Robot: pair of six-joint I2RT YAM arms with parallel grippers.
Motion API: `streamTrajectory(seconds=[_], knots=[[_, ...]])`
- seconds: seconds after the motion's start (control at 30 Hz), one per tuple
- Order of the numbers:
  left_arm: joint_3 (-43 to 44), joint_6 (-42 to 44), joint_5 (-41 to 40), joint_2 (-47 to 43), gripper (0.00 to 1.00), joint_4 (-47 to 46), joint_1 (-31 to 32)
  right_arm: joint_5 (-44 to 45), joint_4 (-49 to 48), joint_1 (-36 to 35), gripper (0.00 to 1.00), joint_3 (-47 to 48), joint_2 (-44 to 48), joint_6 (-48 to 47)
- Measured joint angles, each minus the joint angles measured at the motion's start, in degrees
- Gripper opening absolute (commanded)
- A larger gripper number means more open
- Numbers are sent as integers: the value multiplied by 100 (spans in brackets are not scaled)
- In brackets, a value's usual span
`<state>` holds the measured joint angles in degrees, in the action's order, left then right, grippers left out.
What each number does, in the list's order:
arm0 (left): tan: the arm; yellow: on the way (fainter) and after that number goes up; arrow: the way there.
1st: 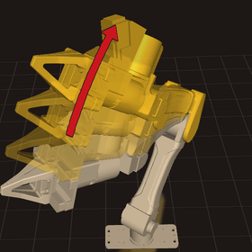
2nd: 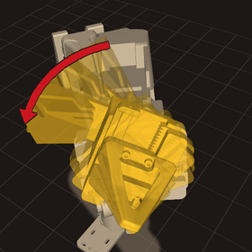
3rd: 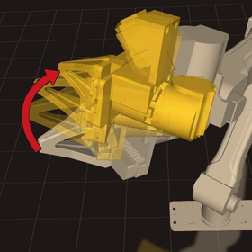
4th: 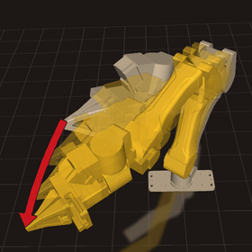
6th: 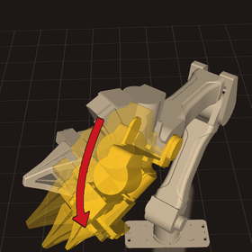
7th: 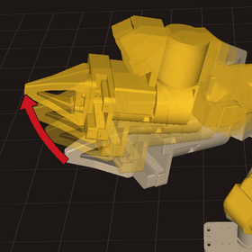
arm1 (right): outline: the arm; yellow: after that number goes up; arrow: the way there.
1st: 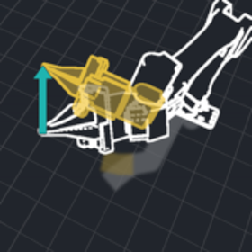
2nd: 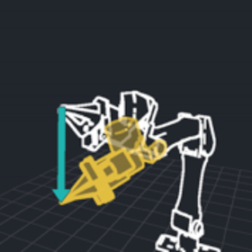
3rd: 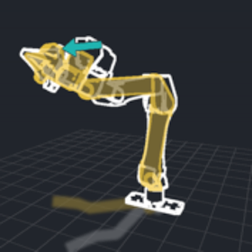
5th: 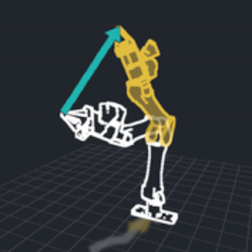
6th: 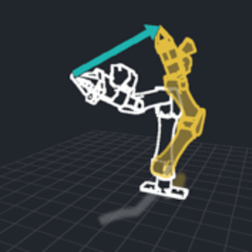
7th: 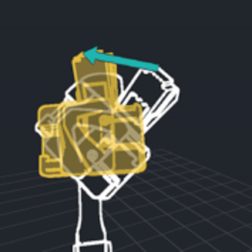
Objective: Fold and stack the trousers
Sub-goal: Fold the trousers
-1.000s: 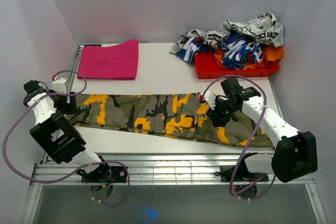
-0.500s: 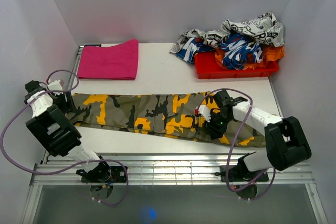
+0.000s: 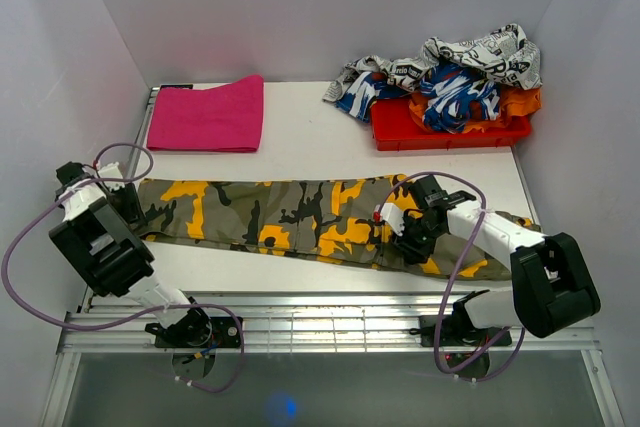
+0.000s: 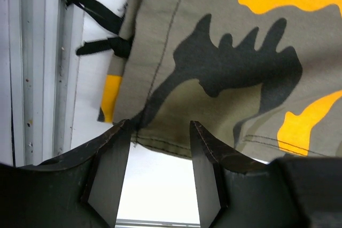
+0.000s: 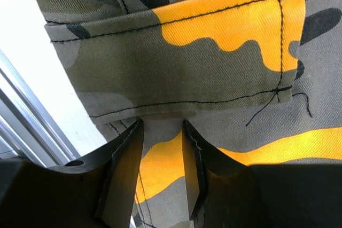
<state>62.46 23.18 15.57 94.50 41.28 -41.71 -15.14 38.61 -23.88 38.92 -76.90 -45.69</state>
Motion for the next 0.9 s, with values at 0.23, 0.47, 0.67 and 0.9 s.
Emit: streamTrajectory(seconds=[0.23, 0.47, 0.67, 0.9], knots=[[0, -35, -85, 208, 58, -275, 0, 195, -2, 0, 40, -96, 136, -44], [-15, -76, -118, 542, 58, -420, 9, 282, 37, 0, 39, -87, 140, -46], [-177, -81, -188, 466, 50, -632, 94, 302, 74, 0, 39, -26, 66, -44], [-570, 48, -562, 170, 28, -1078, 249, 348, 142, 0, 35, 31, -9, -61]])
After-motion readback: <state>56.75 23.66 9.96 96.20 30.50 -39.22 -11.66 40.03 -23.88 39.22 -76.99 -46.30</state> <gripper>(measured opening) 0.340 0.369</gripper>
